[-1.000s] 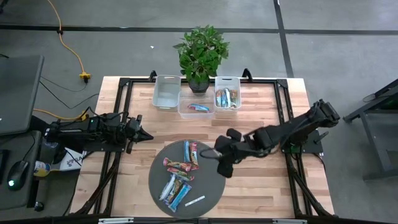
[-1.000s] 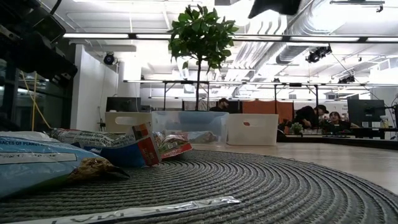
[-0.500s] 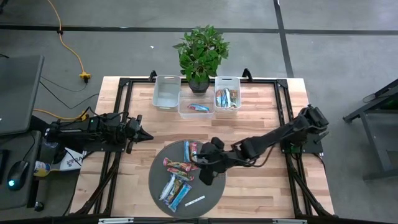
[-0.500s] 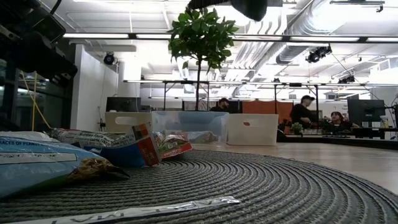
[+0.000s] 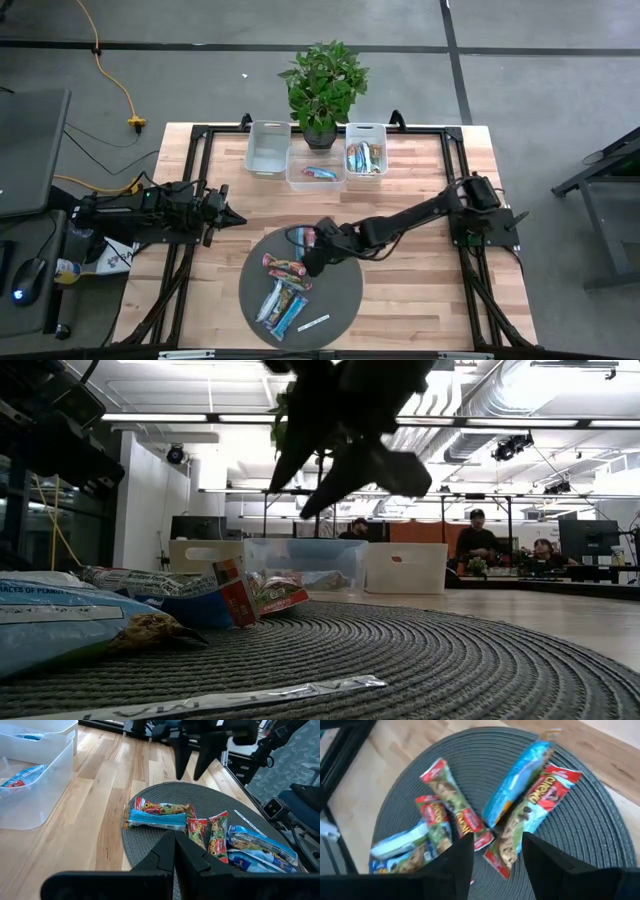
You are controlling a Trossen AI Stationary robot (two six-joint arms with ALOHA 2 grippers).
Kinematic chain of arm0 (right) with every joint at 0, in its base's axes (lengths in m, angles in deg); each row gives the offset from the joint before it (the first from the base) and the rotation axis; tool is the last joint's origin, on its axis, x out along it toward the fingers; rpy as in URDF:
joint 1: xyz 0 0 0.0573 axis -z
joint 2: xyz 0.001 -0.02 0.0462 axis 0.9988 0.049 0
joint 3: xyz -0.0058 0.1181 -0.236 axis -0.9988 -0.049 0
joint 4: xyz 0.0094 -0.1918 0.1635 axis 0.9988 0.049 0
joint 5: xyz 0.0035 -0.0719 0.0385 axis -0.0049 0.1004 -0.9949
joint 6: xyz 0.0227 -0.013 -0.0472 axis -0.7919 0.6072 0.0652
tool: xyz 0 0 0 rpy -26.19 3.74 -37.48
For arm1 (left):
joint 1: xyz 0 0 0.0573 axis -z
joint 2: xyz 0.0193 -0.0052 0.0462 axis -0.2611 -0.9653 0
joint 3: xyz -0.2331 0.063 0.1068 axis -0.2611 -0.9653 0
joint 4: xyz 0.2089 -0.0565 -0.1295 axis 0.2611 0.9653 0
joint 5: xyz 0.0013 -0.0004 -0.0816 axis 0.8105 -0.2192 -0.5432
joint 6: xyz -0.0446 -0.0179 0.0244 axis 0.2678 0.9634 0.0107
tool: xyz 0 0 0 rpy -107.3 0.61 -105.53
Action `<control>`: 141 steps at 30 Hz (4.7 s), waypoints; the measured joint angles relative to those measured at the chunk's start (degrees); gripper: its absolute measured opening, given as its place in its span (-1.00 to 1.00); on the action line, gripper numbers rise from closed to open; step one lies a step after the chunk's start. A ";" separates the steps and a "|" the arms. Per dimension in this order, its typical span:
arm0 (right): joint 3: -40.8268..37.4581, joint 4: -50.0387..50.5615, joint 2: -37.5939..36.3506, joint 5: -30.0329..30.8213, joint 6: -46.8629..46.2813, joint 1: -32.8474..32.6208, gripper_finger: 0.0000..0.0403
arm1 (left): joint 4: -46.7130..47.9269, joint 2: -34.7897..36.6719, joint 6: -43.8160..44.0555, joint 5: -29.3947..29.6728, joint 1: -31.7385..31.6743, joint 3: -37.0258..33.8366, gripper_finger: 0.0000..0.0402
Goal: Pick and place Granola Bars by type
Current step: Put the red granola bar into the transparent bin
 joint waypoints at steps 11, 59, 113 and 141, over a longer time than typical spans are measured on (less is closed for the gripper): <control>-0.01 -0.92 2.59 -5.06 -0.64 4.50 -0.14 | 0.00 -0.02 0.00 0.00 0.02 0.02 -1.00; 0.00 -5.68 9.35 -12.71 -4.10 7.94 -0.03 | 0.00 -0.01 0.00 -0.03 0.02 0.01 -1.00; -0.09 -9.83 -3.64 -15.67 11.46 10.55 -0.88 | 0.00 -0.01 -0.02 0.02 0.01 0.00 -1.00; 0.00 0.29 -9.51 3.35 97.30 20.21 -0.88 | 0.02 -0.02 0.00 0.02 0.02 0.00 -1.00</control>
